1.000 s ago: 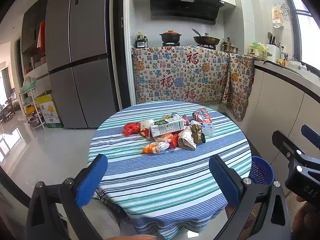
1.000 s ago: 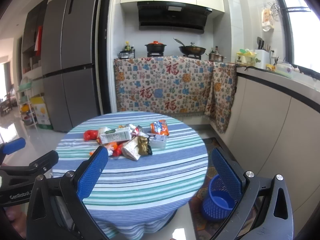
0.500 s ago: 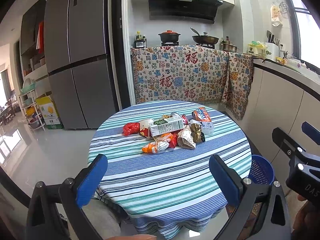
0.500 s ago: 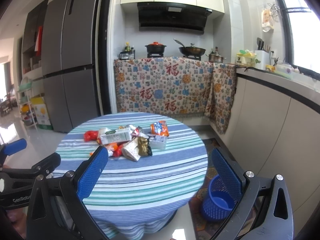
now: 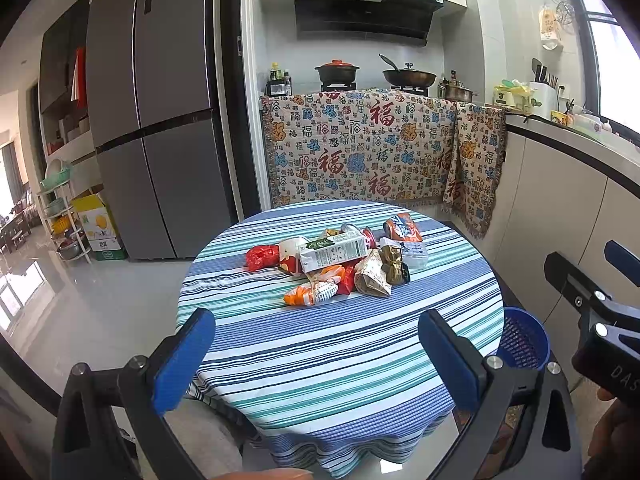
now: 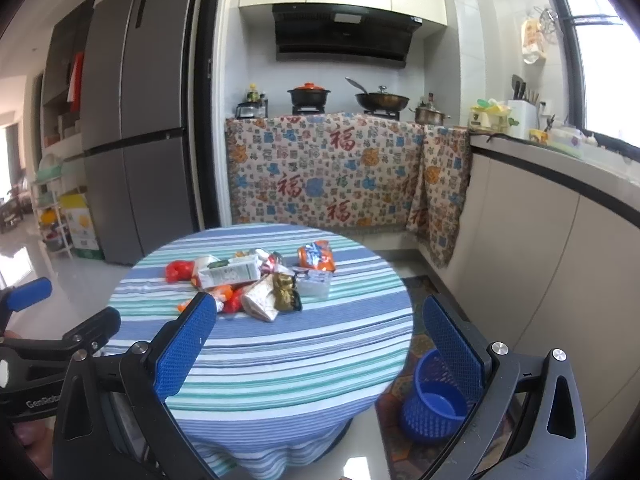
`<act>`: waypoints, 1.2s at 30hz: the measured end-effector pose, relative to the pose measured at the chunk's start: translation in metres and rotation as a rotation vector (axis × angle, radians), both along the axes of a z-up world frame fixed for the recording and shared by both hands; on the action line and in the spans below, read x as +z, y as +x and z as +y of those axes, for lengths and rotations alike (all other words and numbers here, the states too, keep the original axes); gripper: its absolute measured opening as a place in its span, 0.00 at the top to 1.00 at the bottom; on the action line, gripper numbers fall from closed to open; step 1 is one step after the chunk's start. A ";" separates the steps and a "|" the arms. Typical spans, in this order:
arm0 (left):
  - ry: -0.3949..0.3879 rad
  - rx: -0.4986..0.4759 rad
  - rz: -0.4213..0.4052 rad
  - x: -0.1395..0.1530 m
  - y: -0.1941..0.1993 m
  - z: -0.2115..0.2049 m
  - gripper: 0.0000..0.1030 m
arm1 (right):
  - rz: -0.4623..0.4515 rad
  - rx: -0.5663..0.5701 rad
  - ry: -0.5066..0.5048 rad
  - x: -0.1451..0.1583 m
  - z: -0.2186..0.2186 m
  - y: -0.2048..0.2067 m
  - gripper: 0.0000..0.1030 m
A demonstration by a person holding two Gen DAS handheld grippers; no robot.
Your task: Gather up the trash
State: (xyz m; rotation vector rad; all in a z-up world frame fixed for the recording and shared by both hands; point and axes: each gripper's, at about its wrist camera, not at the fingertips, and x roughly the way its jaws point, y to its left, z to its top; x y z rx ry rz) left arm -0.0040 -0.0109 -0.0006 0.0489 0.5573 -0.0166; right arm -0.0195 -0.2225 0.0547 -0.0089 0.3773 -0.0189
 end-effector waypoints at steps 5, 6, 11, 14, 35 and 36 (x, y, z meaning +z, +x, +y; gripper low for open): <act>0.001 0.000 -0.001 -0.001 -0.001 -0.001 0.00 | -0.001 -0.002 -0.001 0.001 -0.001 0.000 0.00; 0.002 0.000 -0.001 -0.001 -0.001 -0.001 0.00 | -0.002 -0.003 -0.001 0.000 -0.001 0.000 0.00; 0.001 0.000 0.000 -0.001 -0.001 -0.001 0.00 | -0.002 -0.005 -0.001 -0.001 -0.003 0.000 0.00; 0.001 -0.001 0.000 -0.002 -0.001 -0.002 0.00 | -0.004 -0.006 -0.003 -0.001 -0.003 0.000 0.00; 0.008 -0.006 0.004 -0.005 0.000 -0.005 0.00 | -0.003 -0.012 -0.006 0.000 -0.004 0.002 0.00; 0.008 -0.006 0.004 -0.005 0.000 -0.006 0.00 | -0.003 -0.013 -0.005 0.000 -0.004 0.002 0.00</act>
